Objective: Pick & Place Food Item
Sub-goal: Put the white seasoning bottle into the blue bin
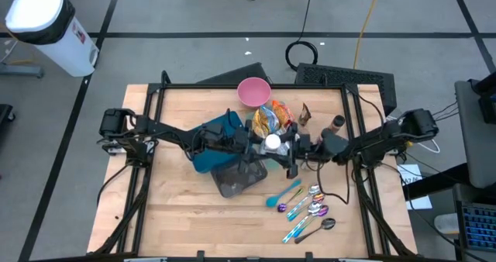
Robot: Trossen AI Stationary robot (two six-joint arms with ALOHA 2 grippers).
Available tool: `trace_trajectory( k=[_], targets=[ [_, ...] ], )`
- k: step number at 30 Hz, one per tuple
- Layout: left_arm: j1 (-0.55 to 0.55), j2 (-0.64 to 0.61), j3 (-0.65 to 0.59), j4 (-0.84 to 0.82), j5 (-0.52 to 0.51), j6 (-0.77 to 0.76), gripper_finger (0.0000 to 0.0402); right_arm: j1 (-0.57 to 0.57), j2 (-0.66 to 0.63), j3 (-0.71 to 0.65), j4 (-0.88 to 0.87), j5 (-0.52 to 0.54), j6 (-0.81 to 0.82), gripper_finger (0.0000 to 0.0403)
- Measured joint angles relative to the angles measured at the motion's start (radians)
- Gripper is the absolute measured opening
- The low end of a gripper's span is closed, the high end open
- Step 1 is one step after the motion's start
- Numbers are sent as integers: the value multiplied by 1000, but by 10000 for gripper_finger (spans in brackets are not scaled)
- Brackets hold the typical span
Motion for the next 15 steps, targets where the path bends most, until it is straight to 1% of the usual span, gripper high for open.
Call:
trace_trajectory(
  k=[2,4,6,7,8,9,10,12,13,14,15],
  targets=[
    [0,0,0,-5,-19,-4,200,3,5,0,-1,2,-5,187],
    [-2,0,0,-14,-39,-38,200,8,5,0,-12,6,4,187],
    [-3,-2,0,-59,-50,-87,200,8,-9,0,-61,6,23,187],
    [-2,-12,4,-109,-49,-100,200,8,-31,0,-115,2,30,187],
    [1,-29,17,-193,-48,-106,201,8,-54,0,-171,-4,38,187],
    [5,-52,40,-303,-49,-117,216,6,-78,1,-231,-6,47,187],
    [7,-73,72,-429,-70,-146,246,6,-106,3,-290,2,46,187],
    [10,-112,154,-714,-90,-149,323,7,-171,-3,-417,6,62,187],
    [10,-119,207,-828,-103,-133,356,7,-187,-1,-460,5,75,187],
    [9,-123,259,-935,-114,-117,374,7,-200,0,-505,1,90,187],
    [4,-125,313,-1019,-132,-94,377,7,-210,0,-548,3,103,187]
  ],
)
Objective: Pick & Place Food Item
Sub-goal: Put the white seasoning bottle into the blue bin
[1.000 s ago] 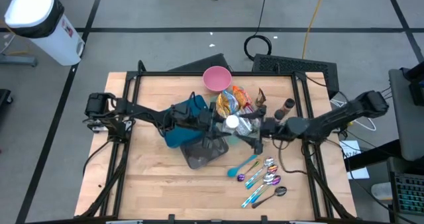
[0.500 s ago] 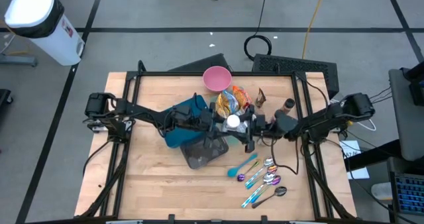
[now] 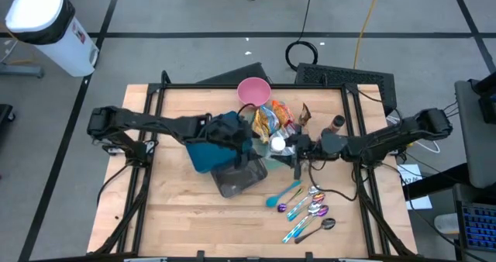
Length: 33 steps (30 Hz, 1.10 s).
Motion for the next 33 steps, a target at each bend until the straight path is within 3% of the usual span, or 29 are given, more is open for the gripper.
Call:
trace_trajectory(
  k=[3,6,9,13,17,22,25,28,33],
  targets=[
    [-14,0,155,-190,-37,55,331,1,-4,-1,-59,-2,32,187],
    [-29,13,262,-240,-41,112,280,0,16,-1,-60,-2,49,187],
    [-39,28,319,-262,-41,143,245,0,40,-1,-58,-4,50,187],
    [-42,46,334,-284,-37,159,231,0,58,12,-47,-5,49,187],
    [-34,93,334,-301,-45,155,245,0,97,46,-52,-58,33,187],
    [-39,143,334,-295,-181,182,295,1,163,83,-71,-83,19,187],
    [-41,150,333,-305,-201,186,322,-3,196,97,-80,-81,14,187],
    [-40,142,333,-305,-144,165,342,-3,197,106,-101,-81,3,187],
    [-32,135,333,-319,59,163,357,-2,198,109,-117,-81,-1,187]
  ],
)
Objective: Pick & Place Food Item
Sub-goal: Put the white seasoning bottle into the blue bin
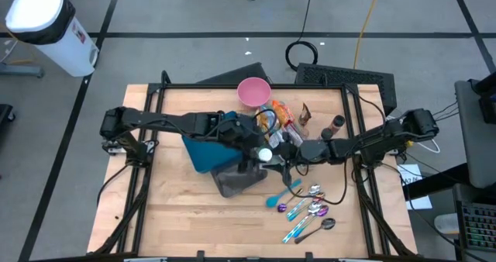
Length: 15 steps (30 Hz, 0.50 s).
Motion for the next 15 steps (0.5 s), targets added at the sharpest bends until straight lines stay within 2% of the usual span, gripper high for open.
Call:
trace_trajectory(
  k=[3,15],
  targets=[
    [5,7,0,-15,67,-22,356,0,0,0,7,2,0,187],
    [16,101,-1,-8,35,-48,333,0,0,-1,15,4,-3,187]
  ],
)
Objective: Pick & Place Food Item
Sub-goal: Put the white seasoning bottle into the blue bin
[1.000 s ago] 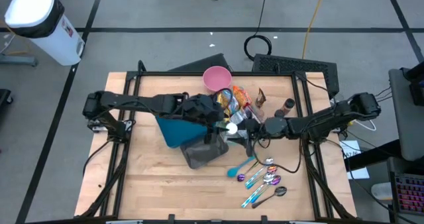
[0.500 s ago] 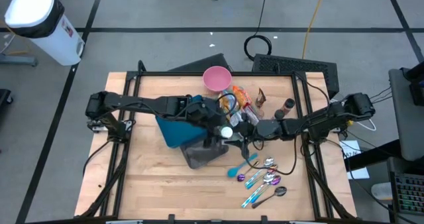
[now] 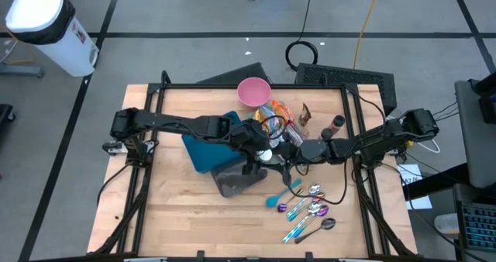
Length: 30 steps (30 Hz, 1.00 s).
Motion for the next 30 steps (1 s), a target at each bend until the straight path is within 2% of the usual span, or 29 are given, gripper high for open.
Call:
trace_trajectory(
  k=[17,23,30],
  targets=[
    [0,-19,0,12,2,0,262,-5,0,0,-36,0,2,187],
    [-1,-13,1,-5,-53,4,210,-5,0,0,-44,0,2,187],
    [-21,-16,0,-1,-58,-10,210,-5,0,0,-44,-4,2,187]
  ],
)
